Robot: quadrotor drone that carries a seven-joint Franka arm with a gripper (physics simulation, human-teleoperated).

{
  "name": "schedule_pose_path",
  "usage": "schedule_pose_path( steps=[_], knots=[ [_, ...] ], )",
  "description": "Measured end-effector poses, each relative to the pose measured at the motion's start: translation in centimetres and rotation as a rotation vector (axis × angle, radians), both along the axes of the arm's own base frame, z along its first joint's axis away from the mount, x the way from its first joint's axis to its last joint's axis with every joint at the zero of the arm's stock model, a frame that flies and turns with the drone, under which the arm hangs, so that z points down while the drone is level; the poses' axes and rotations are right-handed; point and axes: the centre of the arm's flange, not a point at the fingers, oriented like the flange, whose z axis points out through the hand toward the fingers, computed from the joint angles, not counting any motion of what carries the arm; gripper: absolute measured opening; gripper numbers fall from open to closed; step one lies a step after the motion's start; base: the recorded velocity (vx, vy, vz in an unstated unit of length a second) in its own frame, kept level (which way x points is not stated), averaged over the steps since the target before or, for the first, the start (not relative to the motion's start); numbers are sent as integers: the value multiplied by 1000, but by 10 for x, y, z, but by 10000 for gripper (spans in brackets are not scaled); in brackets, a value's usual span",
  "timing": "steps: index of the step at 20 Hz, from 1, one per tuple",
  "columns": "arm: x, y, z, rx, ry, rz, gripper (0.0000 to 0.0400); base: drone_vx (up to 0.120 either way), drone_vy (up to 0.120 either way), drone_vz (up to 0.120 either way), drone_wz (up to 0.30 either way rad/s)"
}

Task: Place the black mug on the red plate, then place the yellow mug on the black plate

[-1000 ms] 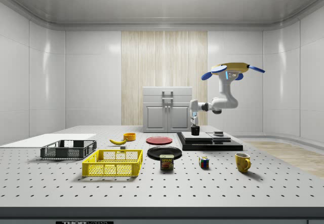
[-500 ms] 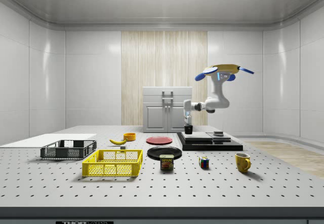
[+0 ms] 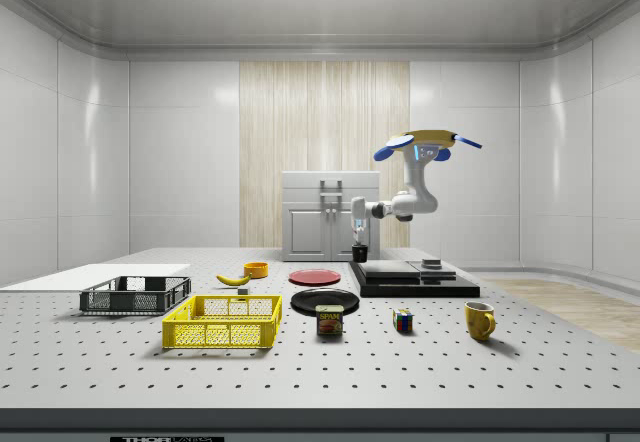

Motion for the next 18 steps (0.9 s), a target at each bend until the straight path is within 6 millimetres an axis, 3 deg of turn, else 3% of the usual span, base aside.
schedule_pose_path(
  steps=[6,18],
  knots=[
    [0,0,0,0,0,0,110,120,-113,0,0],
    [0,0,0,0,0,0,110,120,0,0,0]
  ],
)
